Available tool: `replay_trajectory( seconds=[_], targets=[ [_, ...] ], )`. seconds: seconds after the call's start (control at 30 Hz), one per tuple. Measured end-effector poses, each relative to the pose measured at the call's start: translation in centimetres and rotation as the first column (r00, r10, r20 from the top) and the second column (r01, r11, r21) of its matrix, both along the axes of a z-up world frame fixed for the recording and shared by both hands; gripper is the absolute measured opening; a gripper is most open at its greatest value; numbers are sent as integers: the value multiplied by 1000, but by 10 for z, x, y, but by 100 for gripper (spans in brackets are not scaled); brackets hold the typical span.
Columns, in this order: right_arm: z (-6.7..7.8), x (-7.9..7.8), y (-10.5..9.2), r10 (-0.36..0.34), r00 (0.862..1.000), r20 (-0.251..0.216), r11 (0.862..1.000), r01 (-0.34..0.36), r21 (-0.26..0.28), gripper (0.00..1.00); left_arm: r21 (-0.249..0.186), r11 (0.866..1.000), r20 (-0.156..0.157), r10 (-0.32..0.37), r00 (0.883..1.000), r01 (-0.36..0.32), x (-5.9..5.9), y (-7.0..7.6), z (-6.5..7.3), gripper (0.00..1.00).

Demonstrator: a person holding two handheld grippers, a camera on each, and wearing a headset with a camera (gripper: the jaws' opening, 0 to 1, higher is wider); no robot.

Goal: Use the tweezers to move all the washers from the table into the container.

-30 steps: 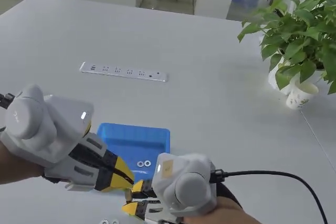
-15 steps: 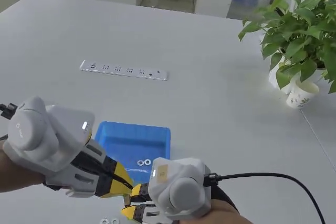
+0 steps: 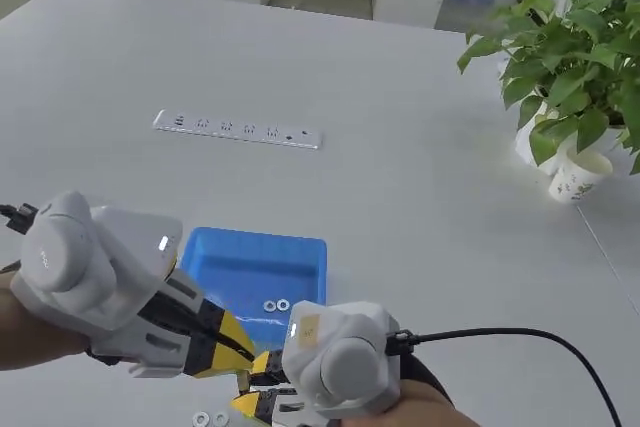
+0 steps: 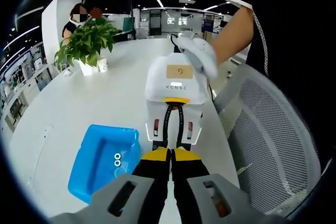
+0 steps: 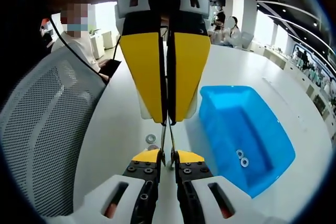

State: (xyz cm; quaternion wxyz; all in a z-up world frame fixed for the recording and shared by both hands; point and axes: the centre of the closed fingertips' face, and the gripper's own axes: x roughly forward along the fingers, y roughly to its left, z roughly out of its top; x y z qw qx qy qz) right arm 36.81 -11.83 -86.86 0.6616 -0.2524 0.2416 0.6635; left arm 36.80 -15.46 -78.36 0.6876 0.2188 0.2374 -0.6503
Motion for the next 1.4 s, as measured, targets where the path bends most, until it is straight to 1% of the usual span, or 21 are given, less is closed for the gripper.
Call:
replay_trajectory(
  seconds=[0.07, 0.3, 0.53, 0.57, 0.7, 0.9, 1.4],
  targets=[
    [0, 0, 0, -6, 1000, -5, 1000, 6, 7, 12, -6, 1000, 3, 4, 1000, -4, 1, 0, 0, 3],
    [-1, 1, 0, -11, 1000, -15, 1000, 11, 8, 12, -19, 1000, -8, 13, 1000, -13, 2, -1, 0, 3],
    [-1, 2, 1, -17, 1000, -18, 1000, 17, 4, 12, -19, 1000, -14, 13, 1000, -13, 6, -1, 0, 3],
    [-1, 2, 0, -16, 1000, -19, 1000, 16, 3, 12, -19, 1000, -21, 10, 1000, -10, 6, -1, 0, 3],
    [-1, 2, 0, -16, 1000, -19, 1000, 16, 5, 12, -20, 1000, -28, 3, 1000, -3, 4, -1, 0, 3],
    [-1, 1, 1, -20, 1000, -22, 1000, 20, 16, 11, -19, 1000, -30, 5, 1000, -6, 4, 1, -1, 3],
    [-1, 2, 0, -22, 999, -29, 1000, 23, 16, 9, -18, 1000, -31, 2, 1000, -3, 5, 0, -2, 3]
  ],
)
